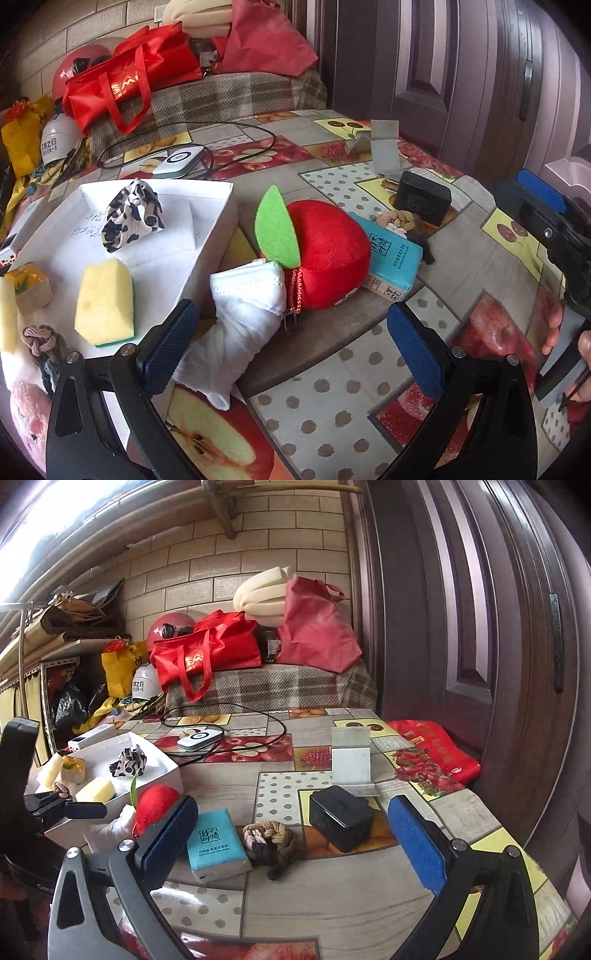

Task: Organize soft objects
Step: 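Move both grippers back to the white sock and red plush ball, then grasp the white sock with the left gripper while the right gripper grasps the red plush ball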

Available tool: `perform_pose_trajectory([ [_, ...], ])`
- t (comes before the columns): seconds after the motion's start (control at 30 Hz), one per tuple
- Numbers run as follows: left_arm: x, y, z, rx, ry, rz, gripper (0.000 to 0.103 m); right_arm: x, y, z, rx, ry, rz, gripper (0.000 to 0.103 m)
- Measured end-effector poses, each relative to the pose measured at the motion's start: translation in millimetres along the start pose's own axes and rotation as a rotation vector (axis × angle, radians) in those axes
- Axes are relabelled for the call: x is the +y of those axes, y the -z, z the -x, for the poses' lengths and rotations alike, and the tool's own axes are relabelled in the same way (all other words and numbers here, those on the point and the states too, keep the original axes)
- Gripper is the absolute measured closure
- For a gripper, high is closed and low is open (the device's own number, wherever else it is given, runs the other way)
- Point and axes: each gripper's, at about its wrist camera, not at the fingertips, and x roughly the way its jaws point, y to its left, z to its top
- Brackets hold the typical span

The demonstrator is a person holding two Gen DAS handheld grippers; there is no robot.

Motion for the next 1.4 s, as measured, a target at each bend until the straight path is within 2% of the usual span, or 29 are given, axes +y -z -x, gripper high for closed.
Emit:
perform_pose_trajectory([
  [0.1, -13, 4, -2, 0.034, 0.039, -0.027, 0.0, -6, 0, -1, -0.001, -0.014, -0.024, 0.0],
  [0.23, -38, 19, 5, 0.091, 0.227, -0.062, 0.001, -25, 0, -1, 0.001, -0.024, -0.115, 0.0],
  [0.27, -44, 22, 10, 0.082, 0.218, -0.071, 0.001, -30, 0, -2, 0.006, -0.022, -0.142, 0.0],
  [0.4, -33, 20, 32, -0.059, 0.065, -0.021, 0.001, -43, 2, -5, 0.027, -0.023, -0.222, 0.0],
  [0.43, -27, 19, 32, -0.062, 0.045, 0.001, 0.001, -44, 2, -5, 0.032, -0.026, -0.226, 0.0],
  [0.5, -16, 15, 22, -0.024, 0.054, 0.051, 0.001, -40, 2, -7, 0.042, -0.041, -0.206, 0.0],
  [0.63, -14, 8, 7, 0.017, 0.061, 0.112, 0.002, -12, 0, -14, 0.077, -0.082, -0.069, 0.0],
  [0.7, -18, 4, -2, 0.043, 0.028, 0.111, 0.009, 0, 1, -18, 0.101, -0.084, -0.003, 0.0],
  [0.73, -20, 4, -10, 0.078, 0.002, 0.106, 0.028, 3, 1, -20, 0.108, -0.083, 0.015, 0.0],
  [0.77, -18, 5, -15, 0.109, 0.001, 0.114, 0.039, 4, 1, -20, 0.11, -0.083, 0.024, 0.0],
  [0.8, -14, 7, -13, 0.1, 0.019, 0.132, 0.039, 3, 2, -19, 0.108, -0.09, 0.024, 0.0],
  [0.83, -11, 8, -10, 0.092, 0.028, 0.134, 0.047, 2, 2, -19, 0.104, -0.101, 0.021, 0.0],
  [0.9, -8, 14, -4, 0.092, 0.039, 0.112, 0.054, 2, 2, -19, 0.107, -0.134, 0.02, 0.0],
  [1.1, 10, 46, 32, 0.079, 0.049, 0.138, 0.055, 27, -1, -39, 0.174, -0.287, 0.037, 0.0],
  [1.23, 21, 58, 53, 0.039, 0.044, 0.163, 0.055, 69, -1, -57, 0.229, -0.364, 0.139, 0.001],
  [1.4, 16, 63, 75, -0.047, -0.008, 0.12, 0.055, 121, 7, -73, 0.309, -0.415, 0.312, 0.008],
])
